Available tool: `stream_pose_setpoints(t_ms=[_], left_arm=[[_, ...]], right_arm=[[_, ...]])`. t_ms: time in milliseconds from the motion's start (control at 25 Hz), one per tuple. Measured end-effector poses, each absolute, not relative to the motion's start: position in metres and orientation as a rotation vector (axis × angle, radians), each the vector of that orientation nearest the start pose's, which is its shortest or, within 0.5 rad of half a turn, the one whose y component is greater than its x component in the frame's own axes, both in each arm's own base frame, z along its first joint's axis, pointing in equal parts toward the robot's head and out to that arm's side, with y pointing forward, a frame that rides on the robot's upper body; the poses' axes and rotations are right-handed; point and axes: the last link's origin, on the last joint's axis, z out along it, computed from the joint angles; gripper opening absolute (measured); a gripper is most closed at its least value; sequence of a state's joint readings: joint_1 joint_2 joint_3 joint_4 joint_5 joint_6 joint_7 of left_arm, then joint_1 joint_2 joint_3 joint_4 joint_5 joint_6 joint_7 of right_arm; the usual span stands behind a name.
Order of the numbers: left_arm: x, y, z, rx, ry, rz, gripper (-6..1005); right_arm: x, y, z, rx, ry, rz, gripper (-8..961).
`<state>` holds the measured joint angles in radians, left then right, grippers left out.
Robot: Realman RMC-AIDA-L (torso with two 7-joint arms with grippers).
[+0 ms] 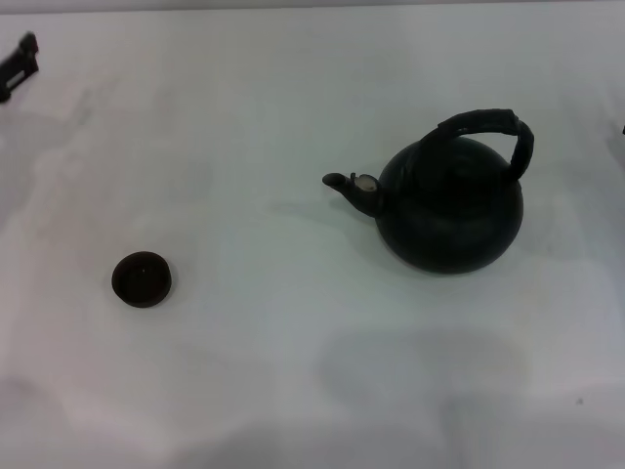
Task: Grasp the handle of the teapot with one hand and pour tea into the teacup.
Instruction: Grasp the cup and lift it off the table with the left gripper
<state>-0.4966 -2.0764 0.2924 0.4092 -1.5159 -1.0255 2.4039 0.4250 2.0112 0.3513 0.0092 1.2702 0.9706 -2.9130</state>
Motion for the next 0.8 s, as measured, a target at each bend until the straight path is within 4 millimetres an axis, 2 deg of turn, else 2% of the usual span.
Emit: stream_pose_setpoints(t_ms=[120, 360, 520, 680, 800], left_arm=[[-0.343, 0.377, 0.065, -1.901, -0.575, -0.496, 862], [-0.312, 0.390, 0.085, -2.037, -0.741, -0.390, 864], [-0.295, 0.385, 0.082, -2.136, -0.867, -0.287, 866], [-0.278, 0.371, 0.074, -2.265, -0.995, -0.297, 867], [-0.268, 0.363, 0.078, -2.307, -1.090, -0.285, 868]], right_arm=[[0.403, 0.314, 0.010, -1.661, 0.679, 0.354, 834], [0.403, 0.314, 0.008, -1.662, 0.690, 0.344, 833], [0.404, 0.315, 0.008, -1.661, 0.694, 0.342, 832], [0.403, 0.316, 0.008, -1.659, 0.695, 0.342, 831], [0.403, 0.316, 0.008, -1.659, 0.695, 0.342, 830]])
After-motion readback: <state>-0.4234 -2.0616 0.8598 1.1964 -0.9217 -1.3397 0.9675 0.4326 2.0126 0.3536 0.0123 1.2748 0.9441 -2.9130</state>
